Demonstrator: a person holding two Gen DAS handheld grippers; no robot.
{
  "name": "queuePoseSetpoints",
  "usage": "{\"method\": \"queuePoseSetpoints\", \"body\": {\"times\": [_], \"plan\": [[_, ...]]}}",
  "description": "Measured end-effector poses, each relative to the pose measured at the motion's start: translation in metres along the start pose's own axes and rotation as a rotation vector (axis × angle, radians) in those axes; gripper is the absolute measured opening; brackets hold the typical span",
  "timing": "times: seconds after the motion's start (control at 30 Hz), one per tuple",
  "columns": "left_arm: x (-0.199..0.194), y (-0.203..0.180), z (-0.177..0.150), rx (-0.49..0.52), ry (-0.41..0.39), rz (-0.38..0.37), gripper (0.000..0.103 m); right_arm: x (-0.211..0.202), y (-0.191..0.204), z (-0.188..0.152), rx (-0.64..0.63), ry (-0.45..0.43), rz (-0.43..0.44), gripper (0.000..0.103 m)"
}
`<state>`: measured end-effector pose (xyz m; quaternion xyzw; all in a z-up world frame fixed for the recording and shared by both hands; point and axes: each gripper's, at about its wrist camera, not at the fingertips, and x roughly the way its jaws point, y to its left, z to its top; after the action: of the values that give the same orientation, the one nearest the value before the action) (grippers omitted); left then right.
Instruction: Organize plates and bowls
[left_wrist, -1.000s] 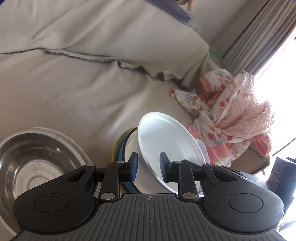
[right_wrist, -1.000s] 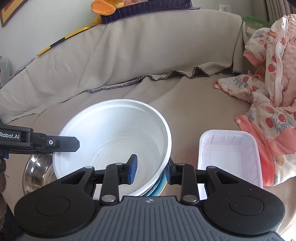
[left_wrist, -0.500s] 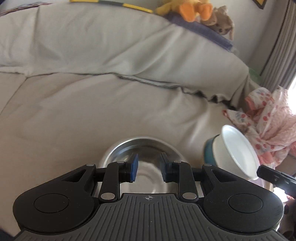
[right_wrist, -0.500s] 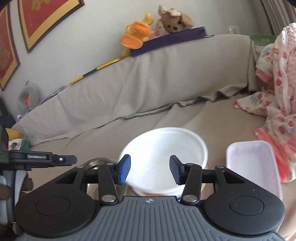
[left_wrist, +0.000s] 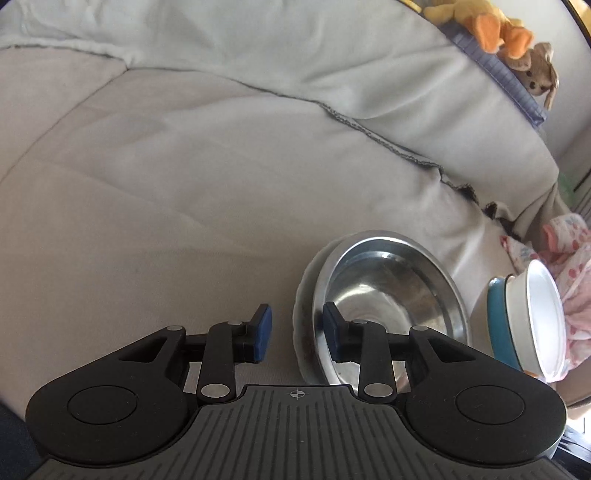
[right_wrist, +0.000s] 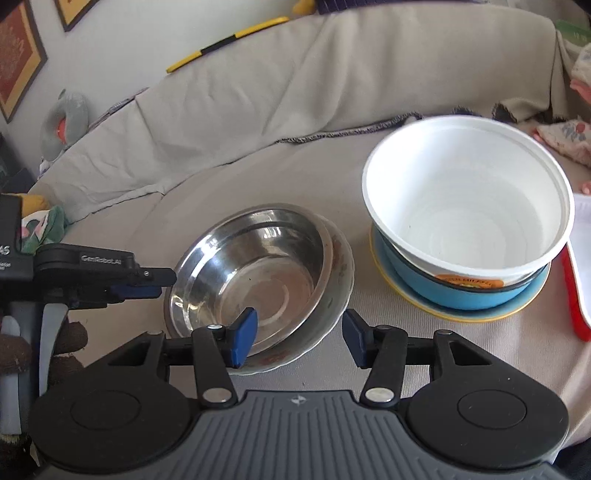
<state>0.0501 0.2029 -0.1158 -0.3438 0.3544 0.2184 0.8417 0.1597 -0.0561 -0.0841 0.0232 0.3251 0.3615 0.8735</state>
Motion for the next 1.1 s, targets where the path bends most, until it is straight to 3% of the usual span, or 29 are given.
{"method": "queuePoseSetpoints", "body": {"times": [0.17, 0.27, 0.43, 0.53, 0.63, 0.8, 1.1], "plan": [[0.011, 0.007, 0.001, -0.044, 0.068, -0.111, 0.033, 0.026, -0.014, 0.005, 0.098, 0.05, 0.007, 0.059], [0.021, 0.007, -0.002, -0.036, 0.09, -0.058, 0.035, 0.035, -0.015, 0.004, 0.104, 0.069, 0.023, 0.059], [0.035, 0.007, -0.007, -0.037, 0.133, -0.098, 0.033, 0.051, -0.014, 0.005, 0.11, 0.105, 0.095, 0.055], [0.043, 0.002, -0.005, -0.009, 0.151, -0.088, 0.032, 0.057, -0.005, 0.005, 0.077, 0.111, 0.062, 0.052], [0.044, 0.001, 0.002, -0.004, 0.142, -0.069, 0.032, 0.059, 0.004, 0.004, 0.058, 0.104, 0.034, 0.052], [0.046, 0.006, 0.018, 0.0, 0.107, -0.022, 0.032, 0.069, 0.013, 0.006, 0.081, 0.132, 0.085, 0.051], [0.042, 0.02, 0.022, -0.053, 0.1, -0.059, 0.03, 0.07, 0.008, 0.0, 0.046, 0.124, 0.139, 0.052]]}}
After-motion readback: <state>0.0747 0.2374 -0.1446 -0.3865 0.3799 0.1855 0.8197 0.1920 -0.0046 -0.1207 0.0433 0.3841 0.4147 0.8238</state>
